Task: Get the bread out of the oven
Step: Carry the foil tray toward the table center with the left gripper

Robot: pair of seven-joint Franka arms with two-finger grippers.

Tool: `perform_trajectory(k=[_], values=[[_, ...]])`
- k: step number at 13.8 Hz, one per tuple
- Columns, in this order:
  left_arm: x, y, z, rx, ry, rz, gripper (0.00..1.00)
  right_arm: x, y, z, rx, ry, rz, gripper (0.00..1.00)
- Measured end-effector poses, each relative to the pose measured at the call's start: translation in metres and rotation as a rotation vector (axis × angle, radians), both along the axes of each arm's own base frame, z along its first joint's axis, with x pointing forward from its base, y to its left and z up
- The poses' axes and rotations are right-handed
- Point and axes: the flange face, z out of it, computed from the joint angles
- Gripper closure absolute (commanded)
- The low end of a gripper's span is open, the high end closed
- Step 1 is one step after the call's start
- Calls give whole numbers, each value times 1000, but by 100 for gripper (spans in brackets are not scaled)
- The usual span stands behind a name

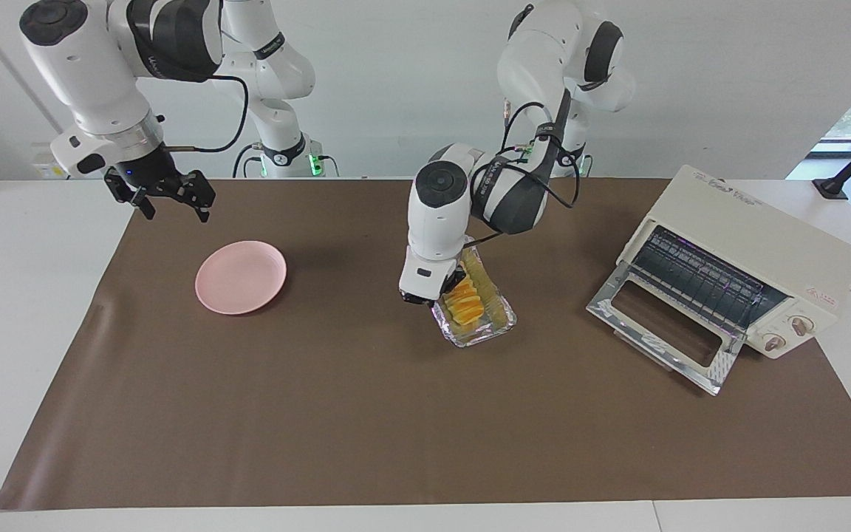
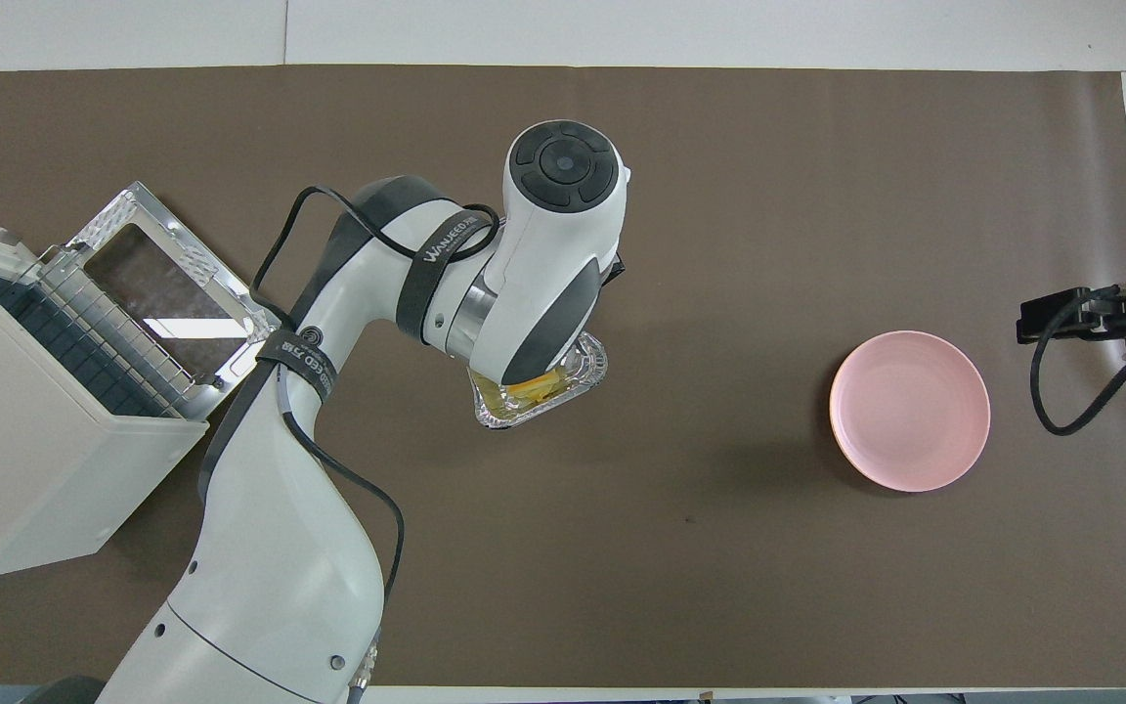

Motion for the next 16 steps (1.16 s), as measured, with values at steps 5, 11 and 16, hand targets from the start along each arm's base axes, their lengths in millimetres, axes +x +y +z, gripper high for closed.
perform_trajectory(k=[5,11,16], values=[[0,-5,1,-34,-25,-208,100,4,-4,-1,-2,-37,-46,0],[-63,-75,-17,28,-80,-525,100,4,-4,0,-2,-48,-48,0],[-105,-105,-45,113,-107,-526,100,6,-4,0,-3,-59,-47,0]])
